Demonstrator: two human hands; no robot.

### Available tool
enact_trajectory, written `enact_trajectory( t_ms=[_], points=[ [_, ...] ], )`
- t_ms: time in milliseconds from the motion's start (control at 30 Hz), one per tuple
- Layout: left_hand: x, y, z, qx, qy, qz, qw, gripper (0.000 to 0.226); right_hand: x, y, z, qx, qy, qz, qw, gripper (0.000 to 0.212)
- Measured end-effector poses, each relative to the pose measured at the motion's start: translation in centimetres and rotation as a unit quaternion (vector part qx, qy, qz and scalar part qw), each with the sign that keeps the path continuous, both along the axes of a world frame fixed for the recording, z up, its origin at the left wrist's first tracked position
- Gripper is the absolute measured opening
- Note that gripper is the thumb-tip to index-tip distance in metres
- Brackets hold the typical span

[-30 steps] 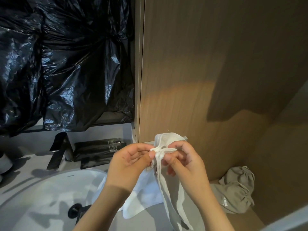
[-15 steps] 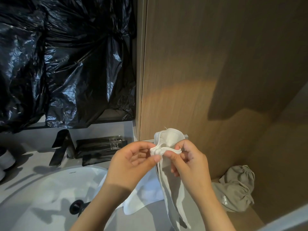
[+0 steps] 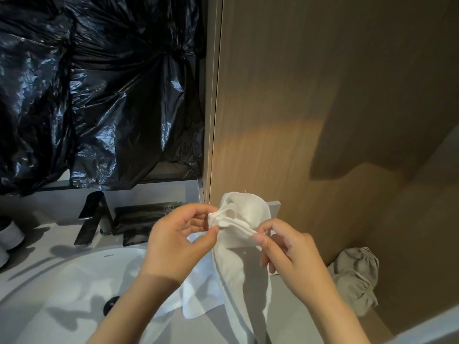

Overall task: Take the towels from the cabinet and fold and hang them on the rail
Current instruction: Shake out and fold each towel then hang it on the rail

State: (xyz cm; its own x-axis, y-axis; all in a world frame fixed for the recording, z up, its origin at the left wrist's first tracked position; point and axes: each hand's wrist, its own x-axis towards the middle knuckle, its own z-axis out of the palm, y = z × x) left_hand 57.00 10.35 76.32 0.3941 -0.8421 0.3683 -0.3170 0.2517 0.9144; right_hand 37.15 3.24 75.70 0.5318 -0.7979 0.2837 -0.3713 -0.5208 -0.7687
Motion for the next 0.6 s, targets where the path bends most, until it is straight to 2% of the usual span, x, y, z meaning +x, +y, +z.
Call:
enact_trajectory(
  t_ms=[133, 267, 367, 533, 600],
  points=[
    [1.2, 0.3, -0.7, -0.004, -0.038, 0.004, 0.999, 0.044, -1.2, 0.4, -0.2, -0.052, 0.102, 0.006, 0.993, 0.019],
    [2.0, 0.6, -1.2, -0.015, -0.037, 0.004, 0.999, 0.049, -1.7, 0.6, -0.5, -0.094, 0.172, 0.014, 0.981, 0.029],
    [2.6, 0.8, -1.2, -0.018, -0.036, 0.001, 0.999, 0.048, -2.2, 0.5, -0.6, -0.111, 0.202, 0.021, 0.973, 0.041],
    [2.5, 0.8, -1.4, -0.026, -0.036, -0.003, 0.999, 0.046, -2.4, -0.2, -0.6, -0.139, 0.225, 0.022, 0.964, 0.031],
    [2.3, 0.8, -1.4, -0.029, -0.026, -0.012, 0.999, 0.037, -2.1, -0.5, -0.4, -0.150, 0.238, 0.031, 0.959, 0.035]
  ],
)
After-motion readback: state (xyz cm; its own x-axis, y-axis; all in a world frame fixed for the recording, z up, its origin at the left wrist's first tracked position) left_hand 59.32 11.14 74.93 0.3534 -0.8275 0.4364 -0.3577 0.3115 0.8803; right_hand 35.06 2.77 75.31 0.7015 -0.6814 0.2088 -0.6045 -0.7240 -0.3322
